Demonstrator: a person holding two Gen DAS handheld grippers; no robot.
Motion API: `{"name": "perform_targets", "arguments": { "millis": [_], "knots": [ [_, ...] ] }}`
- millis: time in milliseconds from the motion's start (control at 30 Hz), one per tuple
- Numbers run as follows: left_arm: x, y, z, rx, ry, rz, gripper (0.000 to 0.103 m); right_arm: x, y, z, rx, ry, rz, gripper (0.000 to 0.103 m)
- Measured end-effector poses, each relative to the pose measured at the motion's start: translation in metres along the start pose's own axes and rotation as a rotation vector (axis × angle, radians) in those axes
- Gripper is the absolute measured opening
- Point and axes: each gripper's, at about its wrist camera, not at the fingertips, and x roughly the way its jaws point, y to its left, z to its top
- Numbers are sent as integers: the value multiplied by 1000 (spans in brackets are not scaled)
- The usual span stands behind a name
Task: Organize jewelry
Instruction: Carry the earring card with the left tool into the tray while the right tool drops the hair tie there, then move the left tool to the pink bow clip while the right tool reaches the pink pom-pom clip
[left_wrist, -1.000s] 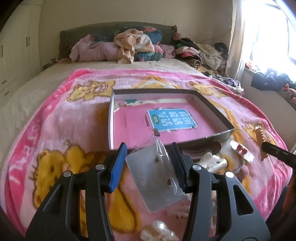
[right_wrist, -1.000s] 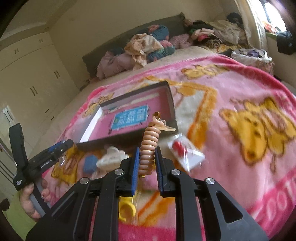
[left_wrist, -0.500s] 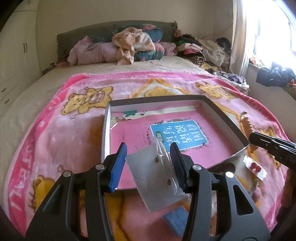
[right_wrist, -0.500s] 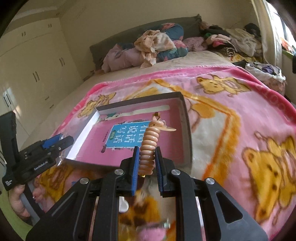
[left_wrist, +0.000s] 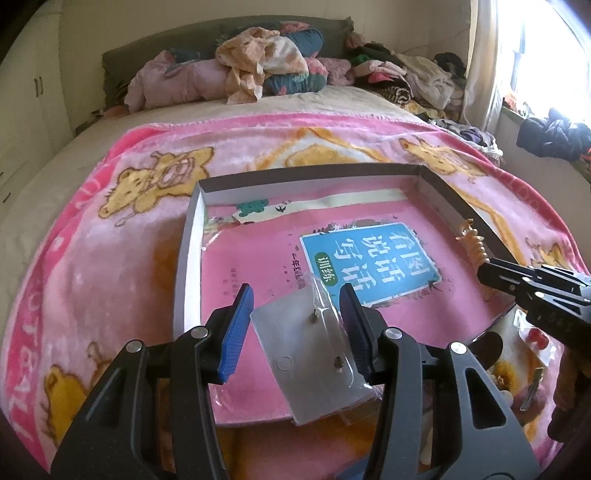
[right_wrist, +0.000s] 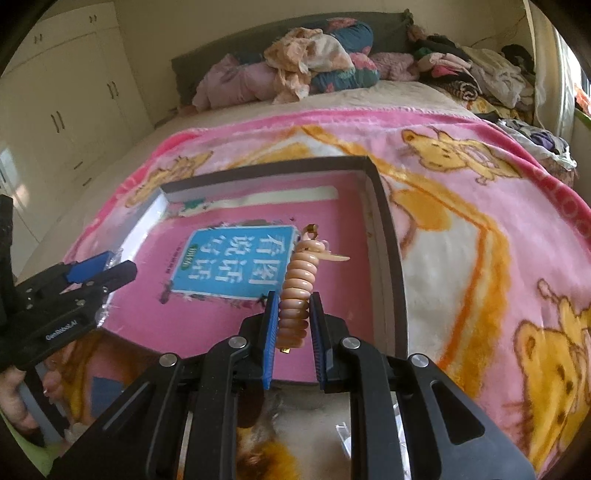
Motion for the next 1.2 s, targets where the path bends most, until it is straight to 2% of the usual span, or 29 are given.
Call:
{"name": "perform_targets", "arguments": {
  "millis": [100, 200, 267, 400, 467, 600, 667, 700, 833, 967, 1200],
  "knots": [
    [6, 0, 0, -4, 20, -5, 40, 2, 2, -2, -6, 8, -7, 17],
    [11, -2, 2, 5, 31, 0, 40, -6, 1, -3, -13, -22, -9, 18],
    [13, -4, 2, 8, 33, 4, 41, -14, -3, -4, 0, -41, -9, 22],
    [13, -6, -1, 9, 32, 11, 43, -34, -11, -9, 37, -91, -1, 38],
    [13, -6, 0, 3, 27, 16, 54, -42, -14, -11, 38, -103, -10, 43],
    [1, -6, 0, -13, -10, 30, 67, -60, -15, -18, 37, -136, -24, 58],
    [-7, -8, -1, -15, -34, 34, 78, -69, -13, -21, 26, -158, -40, 67],
    [-11, -8, -1, -17, -43, 34, 80, -73, -13, -23, 21, -167, -43, 74],
    [-31, -15, -6, -23, -86, 32, 88, -91, -10, -32, -2, -204, -63, 84],
    [-50, -21, -14, -36, -118, 24, 91, -104, -7, -40, -8, -223, -64, 88],
    [-77, -26, -32, -63, -156, 12, 91, -122, -2, -62, -15, -242, -55, 92]
  ]
}}
